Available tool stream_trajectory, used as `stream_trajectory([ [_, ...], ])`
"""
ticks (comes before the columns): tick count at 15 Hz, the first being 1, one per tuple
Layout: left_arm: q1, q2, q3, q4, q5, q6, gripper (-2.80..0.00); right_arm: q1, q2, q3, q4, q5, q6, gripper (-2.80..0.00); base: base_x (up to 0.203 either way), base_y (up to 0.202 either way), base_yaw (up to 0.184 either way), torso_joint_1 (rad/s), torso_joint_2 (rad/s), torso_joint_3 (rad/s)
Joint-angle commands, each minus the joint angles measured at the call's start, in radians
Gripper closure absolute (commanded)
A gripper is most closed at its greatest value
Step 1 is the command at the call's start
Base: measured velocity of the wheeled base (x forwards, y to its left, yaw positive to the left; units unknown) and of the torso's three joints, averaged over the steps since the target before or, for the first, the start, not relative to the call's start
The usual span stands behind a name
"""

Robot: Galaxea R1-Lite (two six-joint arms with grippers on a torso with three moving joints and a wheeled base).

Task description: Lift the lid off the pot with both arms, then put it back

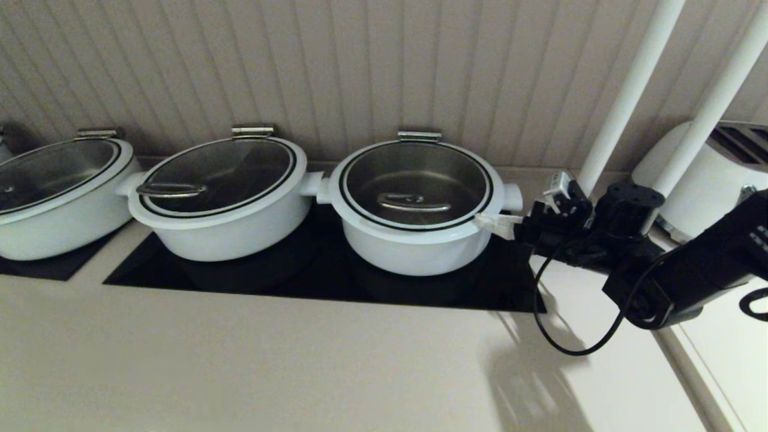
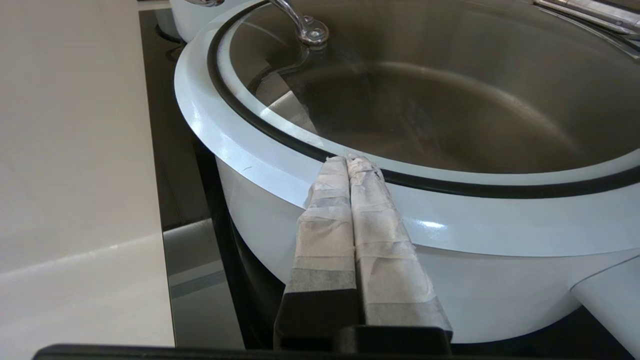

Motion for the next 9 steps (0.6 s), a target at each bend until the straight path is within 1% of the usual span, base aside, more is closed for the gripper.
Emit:
stream_trajectory([
  [1,0.0,0.0,0.001,0.0,0.0,0.001,0.0,-0.007,-0.006,-0.003,-0.011,-0.006,-0.001,0.0,0.0,0.0,0.0,0.0,0.0,0.0],
  [6,0.0,0.0,0.001,0.0,0.0,-0.001,0.0,-0.056,-0.074,0.008,-0.022,-0.017,0.001,0.0,0.0,0.0,0.0,0.0,0.0,0.0],
  [7,0.0,0.0,-0.001,0.0,0.0,0.0,0.0,-0.064,-0.097,0.006,-0.022,-0.034,0.001,0.0,0.0,0.0,0.0,0.0,0.0,0.0],
  [9,0.0,0.0,0.001,0.0,0.0,0.0,0.0,-0.077,-0.148,0.0,-0.021,-0.104,0.004,0.0,0.0,0.0,0.0,0.0,0.0,0.0],
])
